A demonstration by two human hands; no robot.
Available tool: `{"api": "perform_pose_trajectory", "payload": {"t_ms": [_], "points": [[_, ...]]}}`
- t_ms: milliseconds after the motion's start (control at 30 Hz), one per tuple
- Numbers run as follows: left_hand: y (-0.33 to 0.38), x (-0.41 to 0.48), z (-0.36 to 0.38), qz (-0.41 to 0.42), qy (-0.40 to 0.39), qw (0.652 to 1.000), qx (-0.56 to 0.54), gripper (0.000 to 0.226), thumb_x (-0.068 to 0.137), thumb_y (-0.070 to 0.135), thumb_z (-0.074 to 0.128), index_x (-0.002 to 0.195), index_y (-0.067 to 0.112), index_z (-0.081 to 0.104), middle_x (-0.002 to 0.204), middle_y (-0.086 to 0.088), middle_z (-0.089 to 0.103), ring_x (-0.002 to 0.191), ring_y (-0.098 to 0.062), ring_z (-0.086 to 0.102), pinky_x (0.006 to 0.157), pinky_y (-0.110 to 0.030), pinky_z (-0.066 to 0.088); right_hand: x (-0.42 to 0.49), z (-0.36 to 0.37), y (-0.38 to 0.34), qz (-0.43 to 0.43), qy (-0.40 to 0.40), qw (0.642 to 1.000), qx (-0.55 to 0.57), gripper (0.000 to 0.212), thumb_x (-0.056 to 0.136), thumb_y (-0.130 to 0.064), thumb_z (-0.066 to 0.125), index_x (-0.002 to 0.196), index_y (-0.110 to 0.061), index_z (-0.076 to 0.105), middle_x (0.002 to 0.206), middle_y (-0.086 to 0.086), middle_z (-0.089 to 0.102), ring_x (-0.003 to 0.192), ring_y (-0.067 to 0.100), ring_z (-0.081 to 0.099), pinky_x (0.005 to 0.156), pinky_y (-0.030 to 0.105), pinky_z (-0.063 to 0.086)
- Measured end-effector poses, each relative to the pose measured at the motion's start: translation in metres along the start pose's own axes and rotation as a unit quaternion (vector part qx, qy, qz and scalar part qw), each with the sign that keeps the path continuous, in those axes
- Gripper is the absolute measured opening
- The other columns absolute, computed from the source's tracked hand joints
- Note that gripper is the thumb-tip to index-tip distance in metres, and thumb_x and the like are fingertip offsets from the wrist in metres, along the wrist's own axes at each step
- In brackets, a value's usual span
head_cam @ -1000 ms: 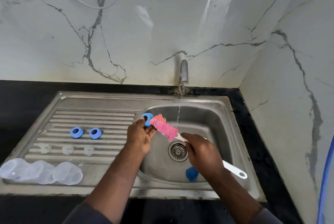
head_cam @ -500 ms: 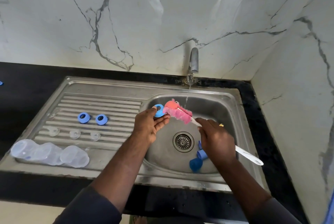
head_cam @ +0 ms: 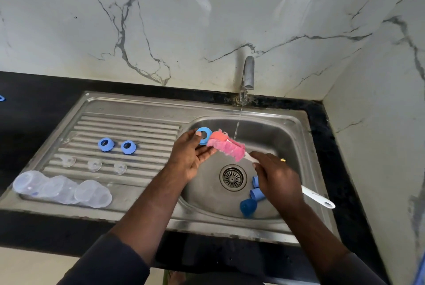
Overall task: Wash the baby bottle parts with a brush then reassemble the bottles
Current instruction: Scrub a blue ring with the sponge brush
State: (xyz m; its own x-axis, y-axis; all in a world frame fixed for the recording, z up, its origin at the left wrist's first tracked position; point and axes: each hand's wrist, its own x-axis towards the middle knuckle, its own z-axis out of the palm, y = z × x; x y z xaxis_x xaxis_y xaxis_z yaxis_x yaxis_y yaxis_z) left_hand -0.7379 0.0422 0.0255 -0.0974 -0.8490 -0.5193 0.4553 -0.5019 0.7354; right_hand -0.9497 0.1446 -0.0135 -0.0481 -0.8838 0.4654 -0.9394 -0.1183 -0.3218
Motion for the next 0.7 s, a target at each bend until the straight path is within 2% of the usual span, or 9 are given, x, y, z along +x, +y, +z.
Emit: {"api": "perform_pose_trajectory", "payload": {"t_ms": [200,300,400,500,600,700], "points": [[-0.001,0.003,-0.004,0.032,-0.038,0.997,0.06,0.024,0.101,0.007,0.054,0.12,0.018,0.066,0.116,-0.013,0.065,0.087,-0.022,0.063,0.08,-0.033,0.059,0.003,0.002,0.008,0.03,-0.013,0.999,0.012,0.032,0.089,-0.014,0.067,0.119,-0.022,0.069,0.096,-0.001,0.072,0.08,0.026,0.07,0.061,0.037,0.057],[-0.001,0.0,-0.004,0.031,-0.064,0.992,0.105,0.027,0.103,0.007,0.052,0.119,0.021,0.068,0.115,-0.01,0.063,0.089,-0.021,0.059,0.083,-0.031,0.056,0.01,0.002,0.011,0.028,-0.015,0.999,0.023,0.031,0.091,-0.021,0.059,0.12,-0.022,0.069,0.1,0.0,0.073,0.086,0.028,0.07,0.065,0.042,0.059],[0.002,0.0,-0.005,0.018,-0.068,0.992,0.102,0.027,0.105,0.007,0.048,0.118,0.021,0.067,0.115,-0.011,0.063,0.092,-0.023,0.059,0.086,-0.034,0.055,0.015,0.002,0.008,0.027,-0.024,0.999,0.035,0.032,0.092,-0.025,0.055,0.121,-0.022,0.069,0.102,0.001,0.073,0.088,0.028,0.07,0.067,0.043,0.059],[0.004,-0.001,-0.005,0.008,-0.059,0.996,0.066,0.014,0.102,0.018,0.056,0.114,0.018,0.064,0.106,-0.012,0.062,0.082,-0.021,0.058,0.077,-0.033,0.055,0.015,0.0,0.005,0.042,-0.015,0.997,0.068,0.03,0.091,-0.022,0.059,0.118,-0.02,0.07,0.101,0.002,0.074,0.087,0.029,0.07,0.069,0.042,0.059],[0.001,0.002,-0.007,0.024,-0.057,0.995,0.073,0.022,0.094,0.018,0.067,0.116,0.016,0.063,0.098,-0.009,0.058,0.075,-0.015,0.057,0.063,-0.025,0.056,0.011,0.001,0.004,0.076,-0.034,0.99,0.111,0.028,0.09,-0.012,0.068,0.117,-0.018,0.071,0.099,0.002,0.075,0.086,0.027,0.071,0.073,0.037,0.057],[-0.004,0.004,-0.009,0.034,-0.048,0.997,0.058,0.031,0.097,0.014,0.062,0.128,0.012,0.062,0.098,-0.007,0.057,0.074,-0.016,0.056,0.064,-0.024,0.058,0.006,0.001,0.007,0.095,-0.06,0.986,0.12,0.028,0.091,-0.01,0.069,0.118,-0.018,0.071,0.096,0.0,0.075,0.084,0.024,0.071,0.072,0.034,0.055]]}}
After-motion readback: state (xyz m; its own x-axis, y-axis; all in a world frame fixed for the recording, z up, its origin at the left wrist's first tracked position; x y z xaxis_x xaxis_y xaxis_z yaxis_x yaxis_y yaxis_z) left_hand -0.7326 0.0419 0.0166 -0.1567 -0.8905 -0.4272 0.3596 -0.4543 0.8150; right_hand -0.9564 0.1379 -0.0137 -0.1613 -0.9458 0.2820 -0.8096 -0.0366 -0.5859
